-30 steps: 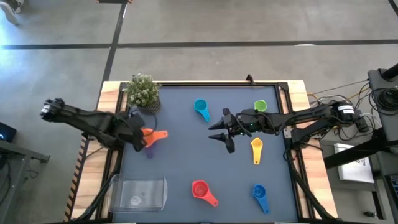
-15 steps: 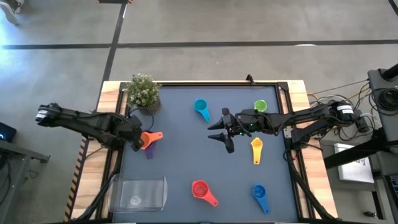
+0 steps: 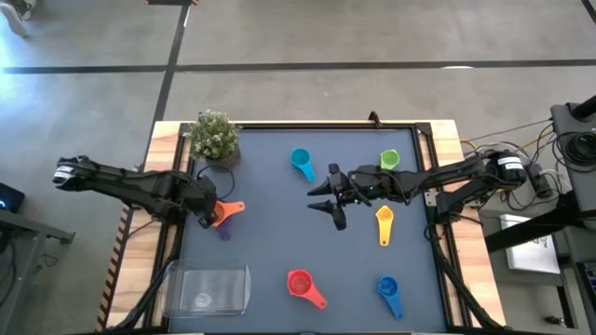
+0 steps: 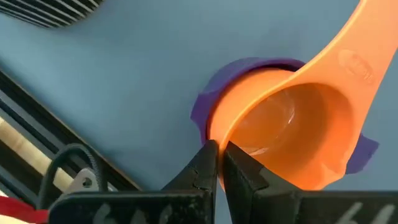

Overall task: Nest measuring cups in basket
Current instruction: Stack the orange measuring cup on top of the violet measuring cup

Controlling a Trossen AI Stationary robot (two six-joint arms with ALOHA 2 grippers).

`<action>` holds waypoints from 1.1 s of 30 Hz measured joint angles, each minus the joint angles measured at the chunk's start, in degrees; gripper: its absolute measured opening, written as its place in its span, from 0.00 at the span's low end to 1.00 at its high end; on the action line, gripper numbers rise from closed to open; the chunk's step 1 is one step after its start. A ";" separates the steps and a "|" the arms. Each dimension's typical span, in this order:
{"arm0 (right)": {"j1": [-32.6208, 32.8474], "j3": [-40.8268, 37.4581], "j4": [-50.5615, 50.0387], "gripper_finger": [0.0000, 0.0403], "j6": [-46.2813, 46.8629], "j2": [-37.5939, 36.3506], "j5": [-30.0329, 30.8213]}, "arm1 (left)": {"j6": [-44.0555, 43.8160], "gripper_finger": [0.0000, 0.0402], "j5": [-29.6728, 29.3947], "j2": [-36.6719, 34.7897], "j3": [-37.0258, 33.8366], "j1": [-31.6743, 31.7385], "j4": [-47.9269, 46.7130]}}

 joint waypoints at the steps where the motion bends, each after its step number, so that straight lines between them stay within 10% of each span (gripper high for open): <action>1: 0.00 0.00 0.48 0.43 0.00 0.16 -0.06 | 0.19 0.00 0.05 0.03 -0.03 0.14 0.57; 22: 0.00 0.00 1.09 0.43 -0.09 0.18 -0.12 | 5.27 0.01 3.09 2.68 0.28 4.24 3.72; 33: 0.01 0.00 0.74 0.42 0.22 0.20 -0.28 | 7.29 0.29 1.06 2.68 2.88 4.24 2.80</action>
